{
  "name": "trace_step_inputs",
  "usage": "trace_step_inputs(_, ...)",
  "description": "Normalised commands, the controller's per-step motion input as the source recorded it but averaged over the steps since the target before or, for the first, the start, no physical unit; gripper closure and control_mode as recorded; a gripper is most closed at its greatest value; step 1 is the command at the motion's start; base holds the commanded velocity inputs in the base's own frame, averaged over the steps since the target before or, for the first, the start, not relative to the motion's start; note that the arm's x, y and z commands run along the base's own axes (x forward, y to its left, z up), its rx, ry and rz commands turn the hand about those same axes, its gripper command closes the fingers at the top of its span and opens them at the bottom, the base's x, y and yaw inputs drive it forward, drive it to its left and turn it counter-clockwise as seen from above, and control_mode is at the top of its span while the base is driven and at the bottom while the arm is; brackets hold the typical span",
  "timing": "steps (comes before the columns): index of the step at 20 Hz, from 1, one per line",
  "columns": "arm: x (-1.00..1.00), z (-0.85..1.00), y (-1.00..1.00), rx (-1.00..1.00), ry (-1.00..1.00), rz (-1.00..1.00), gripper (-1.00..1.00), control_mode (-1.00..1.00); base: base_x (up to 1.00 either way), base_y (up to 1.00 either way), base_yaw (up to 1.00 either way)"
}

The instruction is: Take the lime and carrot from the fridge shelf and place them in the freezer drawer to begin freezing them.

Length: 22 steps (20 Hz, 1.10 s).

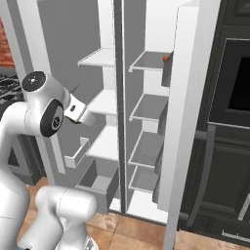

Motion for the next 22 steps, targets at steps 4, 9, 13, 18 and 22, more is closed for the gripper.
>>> trace_step_inputs(4,0.0,0.0,0.0,0.0,0.0,0.0,1.0,1.0,0.27,0.0,0.13)
trace_step_inputs(9,0.07,-0.2,0.0,0.0,0.07,0.06,1.0,-1.0,0.07,0.0,0.08)
trace_step_inputs(13,0.63,-0.81,-0.28,0.0,0.22,0.2,1.0,-1.0,0.0,0.0,0.0)
trace_step_inputs(18,0.61,-0.9,-0.49,0.01,0.21,0.24,1.0,-1.0,0.0,0.0,0.0)
trace_step_inputs(22,0.72,-0.9,-0.06,-0.02,0.27,0.23,1.0,-1.0,0.0,0.0,0.0)
